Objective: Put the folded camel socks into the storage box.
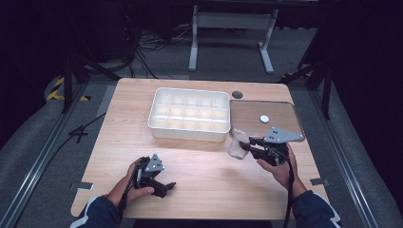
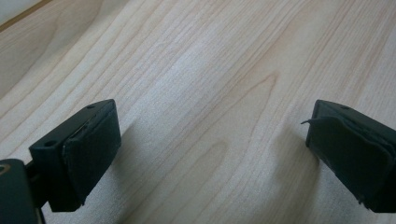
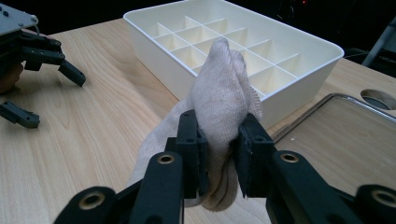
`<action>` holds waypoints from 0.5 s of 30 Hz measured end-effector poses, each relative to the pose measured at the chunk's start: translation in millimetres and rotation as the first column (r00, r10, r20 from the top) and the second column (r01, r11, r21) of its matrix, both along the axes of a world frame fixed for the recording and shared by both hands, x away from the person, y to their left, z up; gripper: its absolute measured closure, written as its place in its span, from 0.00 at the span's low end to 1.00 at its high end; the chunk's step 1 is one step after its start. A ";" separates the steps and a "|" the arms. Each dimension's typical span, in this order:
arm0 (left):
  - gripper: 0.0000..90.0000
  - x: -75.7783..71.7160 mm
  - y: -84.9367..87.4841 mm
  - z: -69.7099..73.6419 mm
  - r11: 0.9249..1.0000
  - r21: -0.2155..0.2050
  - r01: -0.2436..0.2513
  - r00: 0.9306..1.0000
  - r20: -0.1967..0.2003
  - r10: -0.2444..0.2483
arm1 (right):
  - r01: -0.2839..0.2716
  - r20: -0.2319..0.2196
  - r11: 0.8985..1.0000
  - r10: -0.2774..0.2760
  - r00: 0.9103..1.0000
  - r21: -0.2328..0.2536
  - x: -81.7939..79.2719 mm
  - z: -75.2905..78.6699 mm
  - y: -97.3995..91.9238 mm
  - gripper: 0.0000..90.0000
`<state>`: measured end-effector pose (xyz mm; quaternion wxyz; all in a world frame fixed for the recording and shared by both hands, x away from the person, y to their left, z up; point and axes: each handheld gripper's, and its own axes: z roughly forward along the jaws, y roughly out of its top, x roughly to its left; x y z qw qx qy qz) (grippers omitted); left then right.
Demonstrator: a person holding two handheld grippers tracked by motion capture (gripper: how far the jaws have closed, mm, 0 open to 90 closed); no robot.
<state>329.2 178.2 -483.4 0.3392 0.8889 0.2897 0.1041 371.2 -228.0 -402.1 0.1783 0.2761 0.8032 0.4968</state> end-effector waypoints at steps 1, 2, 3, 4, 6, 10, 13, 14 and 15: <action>0.04 0.3 0.0 -0.1 1.000 0.000 0.001 1.000 0.000 -0.001 | -0.003 0.007 1.000 0.003 1.000 0.000 0.6 0.8 0.6 0.82; 0.03 0.4 -0.4 -0.6 1.000 -0.005 0.000 1.000 0.003 0.000 | -0.004 0.009 1.000 0.004 1.000 0.002 0.9 1.7 1.6 0.82; 0.03 0.3 -0.4 -0.6 1.000 -0.005 -0.001 1.000 0.003 0.001 | -0.005 0.013 1.000 0.005 1.000 0.000 0.9 2.3 2.2 0.82; 0.03 0.3 -0.2 -0.3 1.000 0.000 0.001 1.000 0.003 -0.001 | -0.009 0.014 1.000 0.009 1.000 -0.002 1.0 3.1 3.0 0.82; 0.03 -0.2 -0.3 -0.4 1.000 -0.001 -0.005 1.000 0.003 0.005 | -0.012 0.020 1.000 0.012 1.000 -0.001 1.2 5.5 4.2 0.82; 0.03 -0.4 -0.3 -0.3 1.000 -0.002 -0.008 1.000 0.005 0.008 | -0.022 0.033 1.000 0.022 0.999 0.015 3.5 10.3 4.9 0.82; 0.03 -0.4 -0.4 -0.4 1.000 -0.002 -0.009 1.000 0.001 0.009 | -0.019 0.042 1.000 0.019 0.999 0.014 7.1 13.0 6.2 0.82; 0.03 -0.2 -0.3 -0.3 1.000 -0.002 -0.007 1.000 0.001 0.007 | -0.017 0.047 1.000 0.017 0.999 0.011 8.9 13.9 6.7 0.82; 0.03 -0.1 -0.6 -0.7 1.000 -0.005 -0.010 1.000 0.006 0.010 | -0.016 0.054 1.000 0.015 0.998 0.008 12.4 16.0 7.5 0.82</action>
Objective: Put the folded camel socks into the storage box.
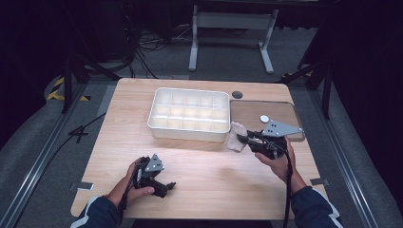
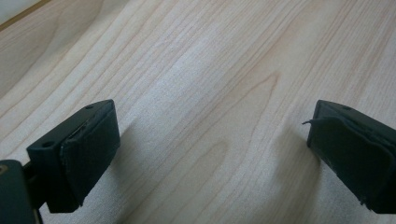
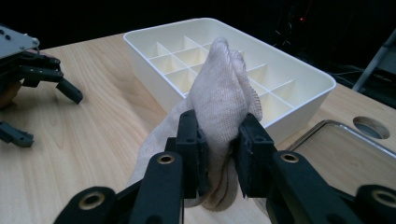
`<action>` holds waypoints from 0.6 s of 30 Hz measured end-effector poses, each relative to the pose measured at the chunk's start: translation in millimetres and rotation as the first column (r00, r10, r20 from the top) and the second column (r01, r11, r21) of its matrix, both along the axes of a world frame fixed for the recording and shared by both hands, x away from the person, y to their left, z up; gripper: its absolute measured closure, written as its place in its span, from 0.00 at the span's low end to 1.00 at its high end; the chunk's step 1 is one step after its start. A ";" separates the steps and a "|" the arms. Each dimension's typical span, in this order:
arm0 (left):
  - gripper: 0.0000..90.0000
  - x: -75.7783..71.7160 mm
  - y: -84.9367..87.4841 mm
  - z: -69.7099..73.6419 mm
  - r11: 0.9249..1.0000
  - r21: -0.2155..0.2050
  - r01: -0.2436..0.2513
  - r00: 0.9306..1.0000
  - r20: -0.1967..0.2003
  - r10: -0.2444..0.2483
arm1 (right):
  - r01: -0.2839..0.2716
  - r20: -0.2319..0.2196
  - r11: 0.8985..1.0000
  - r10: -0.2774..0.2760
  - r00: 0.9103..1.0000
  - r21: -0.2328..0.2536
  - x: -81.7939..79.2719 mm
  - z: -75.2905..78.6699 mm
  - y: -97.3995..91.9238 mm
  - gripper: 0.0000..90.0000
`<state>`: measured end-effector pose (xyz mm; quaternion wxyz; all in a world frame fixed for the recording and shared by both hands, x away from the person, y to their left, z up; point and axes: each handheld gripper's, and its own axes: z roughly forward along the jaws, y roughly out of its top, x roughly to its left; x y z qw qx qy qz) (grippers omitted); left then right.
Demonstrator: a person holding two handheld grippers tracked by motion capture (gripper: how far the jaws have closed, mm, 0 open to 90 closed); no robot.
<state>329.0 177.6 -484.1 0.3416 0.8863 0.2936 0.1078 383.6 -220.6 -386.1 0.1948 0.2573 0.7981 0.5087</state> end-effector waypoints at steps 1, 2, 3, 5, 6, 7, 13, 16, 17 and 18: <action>0.03 0.0 -0.1 -0.2 1.000 -0.003 -0.001 1.000 -0.002 0.001 | 0.000 0.000 1.000 0.000 1.000 0.000 0.0 0.0 0.0 0.82; 0.03 0.5 -0.1 -0.3 1.000 -0.002 0.003 1.000 -0.003 -0.003 | 0.001 0.004 1.000 -0.001 1.000 0.002 1.5 0.9 0.5 0.82; 0.02 0.8 -0.1 -0.3 1.000 -0.002 0.005 1.000 -0.003 -0.005 | -0.001 0.007 1.000 0.001 1.000 -0.001 4.2 2.6 1.7 0.82; 0.02 0.8 -0.1 -0.4 1.000 -0.002 0.005 1.000 -0.003 -0.005 | 0.002 0.021 1.000 -0.002 1.000 -0.011 9.7 6.5 4.5 0.82; 0.02 0.7 -0.2 -0.4 1.000 -0.003 0.004 1.000 -0.003 -0.004 | 0.004 0.025 1.000 -0.003 1.000 -0.016 11.8 8.2 5.7 0.82; 0.02 0.6 0.0 -0.1 1.000 0.000 0.003 1.000 -0.002 -0.003 | 0.010 0.038 1.000 -0.009 0.999 -0.028 14.1 10.2 7.7 0.82; 0.02 0.0 -0.4 -0.4 1.000 -0.005 -0.005 1.000 -0.003 0.005 | 0.031 0.049 0.997 -0.027 0.998 -0.072 33.8 20.8 24.1 0.82; 0.02 0.0 -0.2 -0.3 1.000 -0.003 -0.004 1.000 -0.003 0.004 | 0.042 0.052 0.994 -0.037 0.998 -0.098 43.1 21.1 32.8 0.82; 0.02 0.1 -0.2 -0.3 1.000 -0.002 -0.003 1.000 -0.003 0.003 | 0.048 0.051 0.992 -0.043 0.998 -0.114 46.7 21.1 36.6 0.82; 0.02 0.2 -0.1 -0.3 1.000 -0.002 -0.003 1.000 -0.003 0.003 | 0.050 0.050 0.992 -0.044 0.998 -0.117 48.8 20.9 38.5 0.82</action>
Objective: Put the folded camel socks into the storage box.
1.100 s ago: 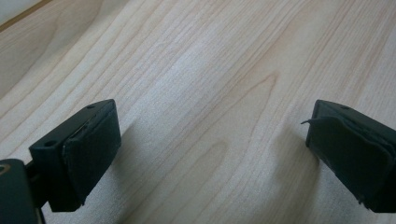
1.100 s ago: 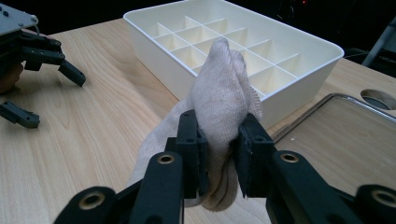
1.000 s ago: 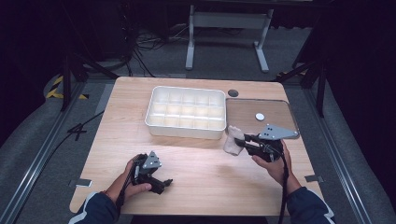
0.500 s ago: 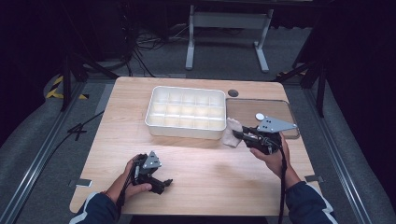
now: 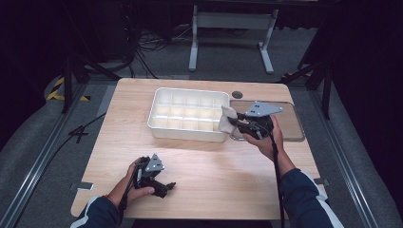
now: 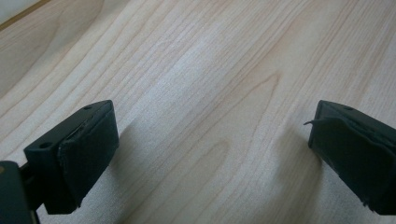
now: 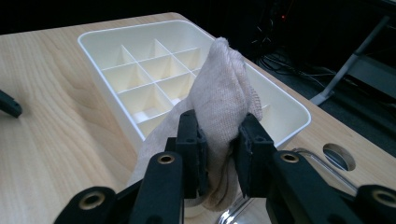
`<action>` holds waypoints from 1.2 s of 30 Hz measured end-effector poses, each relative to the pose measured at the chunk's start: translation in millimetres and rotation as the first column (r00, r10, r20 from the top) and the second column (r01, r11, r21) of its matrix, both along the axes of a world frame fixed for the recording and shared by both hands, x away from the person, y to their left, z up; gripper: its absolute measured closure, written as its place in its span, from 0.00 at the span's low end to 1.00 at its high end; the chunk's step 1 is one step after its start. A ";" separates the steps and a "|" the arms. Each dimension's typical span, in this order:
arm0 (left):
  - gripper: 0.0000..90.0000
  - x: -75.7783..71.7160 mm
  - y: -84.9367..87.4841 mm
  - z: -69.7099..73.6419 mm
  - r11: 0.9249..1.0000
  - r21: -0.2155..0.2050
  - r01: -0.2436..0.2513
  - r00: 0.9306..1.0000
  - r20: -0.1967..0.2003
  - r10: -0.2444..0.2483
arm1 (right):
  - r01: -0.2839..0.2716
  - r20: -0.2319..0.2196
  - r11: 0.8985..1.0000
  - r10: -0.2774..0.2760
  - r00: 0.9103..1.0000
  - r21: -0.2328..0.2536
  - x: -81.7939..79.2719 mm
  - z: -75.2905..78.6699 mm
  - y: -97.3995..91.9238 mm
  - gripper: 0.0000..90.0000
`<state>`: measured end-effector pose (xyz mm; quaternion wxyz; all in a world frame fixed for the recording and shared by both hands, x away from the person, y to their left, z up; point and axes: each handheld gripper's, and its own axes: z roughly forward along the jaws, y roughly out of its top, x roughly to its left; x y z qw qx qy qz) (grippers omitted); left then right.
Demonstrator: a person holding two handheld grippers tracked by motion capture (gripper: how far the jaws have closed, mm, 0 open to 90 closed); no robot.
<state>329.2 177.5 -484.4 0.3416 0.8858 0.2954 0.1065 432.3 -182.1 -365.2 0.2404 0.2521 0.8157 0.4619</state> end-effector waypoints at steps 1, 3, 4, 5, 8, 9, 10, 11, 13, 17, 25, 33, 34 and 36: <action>0.02 0.0 0.0 0.0 1.000 0.000 0.000 1.000 0.000 0.000 | 0.004 -0.004 1.000 -0.004 1.000 0.003 3.3 -0.1 2.5 0.82; 0.02 0.1 -0.1 0.0 1.000 0.000 0.000 1.000 0.000 0.000 | 0.004 -0.007 1.000 -0.004 1.000 0.004 7.0 -1.0 6.5 0.82; 0.02 0.3 0.0 0.0 1.000 0.001 0.003 1.000 0.000 -0.003 | 0.008 -0.005 1.000 -0.008 1.000 -0.002 8.5 -2.0 9.3 0.82; 0.02 0.3 -0.1 0.0 1.000 0.001 0.003 1.000 0.000 -0.003 | 0.006 -0.006 1.000 -0.006 1.000 0.001 10.6 -3.2 12.3 0.82; 0.02 0.3 0.0 0.0 1.000 0.002 0.003 1.000 0.001 -0.003 | 0.004 -0.013 1.000 -0.003 1.000 0.011 13.8 -6.0 18.5 0.82; 0.02 0.1 -0.1 0.0 1.000 0.001 0.000 1.000 0.000 0.000 | 0.005 -0.013 1.000 -0.005 1.000 0.013 14.6 -7.2 21.8 0.82; 0.02 0.1 -0.1 0.0 1.000 0.001 0.000 1.000 0.000 0.000 | 0.003 -0.016 1.000 -0.002 1.000 0.014 16.3 -8.8 25.9 0.82; 0.02 0.0 -0.2 0.0 1.000 0.001 0.000 1.000 0.000 0.000 | 0.003 -0.016 1.000 -0.002 1.000 0.014 16.3 -8.8 25.9 0.82; 0.02 0.1 -0.2 0.0 1.000 0.001 0.000 1.000 0.000 0.000 | 0.001 -0.020 1.000 -0.001 1.000 0.011 18.1 -11.5 32.6 0.82; 0.02 0.3 0.0 0.2 1.000 0.003 0.003 1.000 0.001 -0.003 | -0.005 -0.015 1.000 0.005 1.000 0.002 20.7 -14.7 39.7 0.82; 0.02 0.3 -0.2 0.0 1.000 0.000 0.004 1.000 -0.004 -0.004 | -0.002 -0.036 1.000 0.001 0.999 -0.011 28.8 -21.9 49.6 0.82; 0.02 0.3 -0.1 0.1 1.000 0.001 0.004 1.000 -0.004 -0.004 | 0.018 -0.033 0.999 -0.019 0.999 -0.037 36.6 -26.7 58.1 0.82; 0.02 0.3 -0.1 0.1 1.000 0.001 0.004 1.000 -0.005 -0.004 | 0.021 -0.032 0.999 -0.022 0.999 -0.043 37.5 -27.5 59.4 0.82; 0.02 0.3 -0.2 -0.1 1.000 -0.001 0.003 1.000 -0.003 -0.003 | 0.026 -0.031 0.998 -0.028 0.999 -0.055 38.9 -28.6 61.7 0.82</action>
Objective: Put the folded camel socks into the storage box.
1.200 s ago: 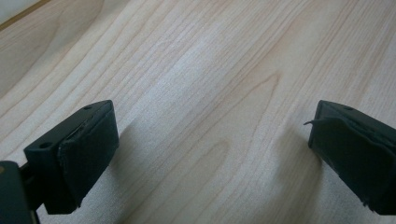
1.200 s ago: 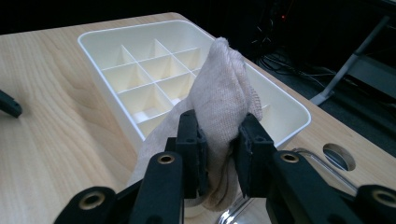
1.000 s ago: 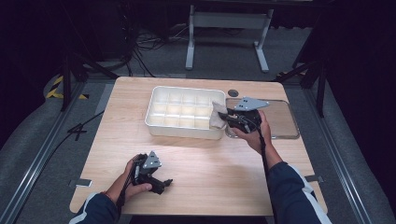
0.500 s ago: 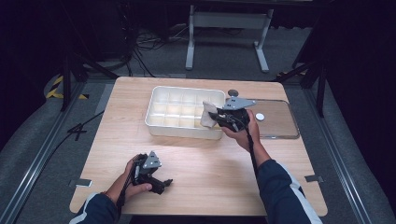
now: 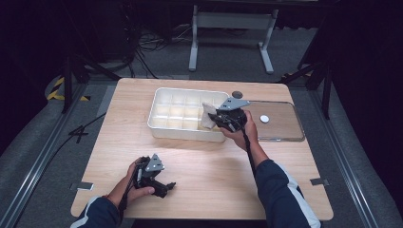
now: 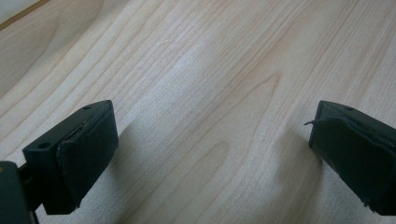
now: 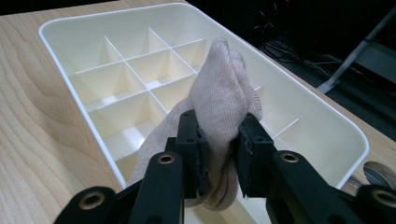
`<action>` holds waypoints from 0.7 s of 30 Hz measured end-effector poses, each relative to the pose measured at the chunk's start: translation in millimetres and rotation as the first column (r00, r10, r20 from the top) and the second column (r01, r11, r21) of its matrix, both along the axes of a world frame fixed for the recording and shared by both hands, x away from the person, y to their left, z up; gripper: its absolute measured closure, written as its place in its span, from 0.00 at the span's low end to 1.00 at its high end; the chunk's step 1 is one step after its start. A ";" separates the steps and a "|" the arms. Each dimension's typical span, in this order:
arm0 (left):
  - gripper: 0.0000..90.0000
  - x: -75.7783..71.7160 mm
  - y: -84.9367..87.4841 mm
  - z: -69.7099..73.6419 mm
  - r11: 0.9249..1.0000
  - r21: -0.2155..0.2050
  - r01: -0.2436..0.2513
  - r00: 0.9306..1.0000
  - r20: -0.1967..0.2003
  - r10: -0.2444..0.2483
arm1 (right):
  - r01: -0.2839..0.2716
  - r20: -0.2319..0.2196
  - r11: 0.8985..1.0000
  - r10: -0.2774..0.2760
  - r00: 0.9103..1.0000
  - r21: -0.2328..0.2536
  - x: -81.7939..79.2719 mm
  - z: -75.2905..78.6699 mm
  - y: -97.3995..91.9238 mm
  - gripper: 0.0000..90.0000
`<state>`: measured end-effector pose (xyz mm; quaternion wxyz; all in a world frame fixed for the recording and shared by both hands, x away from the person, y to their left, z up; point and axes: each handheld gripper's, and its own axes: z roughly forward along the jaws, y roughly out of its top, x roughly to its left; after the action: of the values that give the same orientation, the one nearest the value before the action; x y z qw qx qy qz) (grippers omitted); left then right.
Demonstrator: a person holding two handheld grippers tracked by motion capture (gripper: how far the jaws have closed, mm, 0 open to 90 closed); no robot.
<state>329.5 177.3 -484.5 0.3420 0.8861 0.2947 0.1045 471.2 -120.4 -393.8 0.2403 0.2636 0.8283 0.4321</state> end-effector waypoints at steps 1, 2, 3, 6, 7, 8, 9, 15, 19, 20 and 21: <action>0.02 0.0 0.0 0.1 1.000 0.001 0.000 1.000 0.000 0.000 | 0.002 -0.003 1.000 -0.002 1.000 -0.002 0.5 -0.6 1.1 0.82; 0.02 0.0 0.0 0.1 1.000 0.001 0.000 1.000 0.000 0.000 | 0.008 -0.004 1.000 -0.008 1.000 -0.009 1.3 -1.4 2.6 0.82; 0.02 -0.3 -0.2 -0.1 1.000 -0.003 -0.004 1.000 0.000 0.004 | 0.009 -0.003 1.000 -0.009 1.000 -0.014 2.3 -2.3 3.5 0.82; 0.02 -0.3 0.0 0.2 1.000 0.001 -0.003 1.000 0.003 0.003 | 0.021 -0.011 0.999 -0.022 1.000 -0.042 5.6 -7.0 6.8 0.82; 0.02 -0.2 0.0 0.2 1.000 0.001 -0.003 1.000 0.002 0.003 | 0.020 -0.015 0.999 -0.020 1.000 -0.046 7.1 -9.0 7.6 0.82; 0.02 -0.2 0.1 0.5 1.000 0.003 -0.001 1.000 0.000 0.001 | 0.020 -0.021 0.998 -0.022 1.000 -0.052 7.8 -10.5 8.4 0.82; 0.02 -0.1 0.1 0.4 1.000 0.003 -0.001 1.000 0.000 0.001 | 0.021 -0.026 0.998 -0.023 0.999 -0.056 7.9 -11.8 9.7 0.81; 0.02 -0.1 0.0 0.2 1.000 0.001 -0.002 1.000 0.002 0.002 | -0.020 -0.044 0.995 0.016 0.999 -0.099 7.0 -17.8 17.7 0.81; 0.02 -0.1 0.0 0.2 1.000 0.001 -0.002 1.000 0.002 0.002 | -0.050 -0.053 0.985 0.042 0.998 -0.164 6.7 -25.4 22.9 0.80; 0.02 -0.1 0.0 0.2 1.000 0.001 -0.002 1.000 0.002 0.002 | -0.052 -0.057 0.986 0.043 0.997 -0.161 7.0 -25.8 22.6 0.80; 0.02 -0.2 -0.4 -0.2 1.000 -0.005 -0.003 1.000 -0.002 0.003 | -0.059 -0.065 0.986 0.049 0.997 -0.159 7.5 -25.7 22.2 0.80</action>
<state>329.4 176.9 -484.8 0.3440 0.8849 0.2965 0.1035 478.7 -98.2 -419.5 0.2236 0.2340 0.8741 0.3622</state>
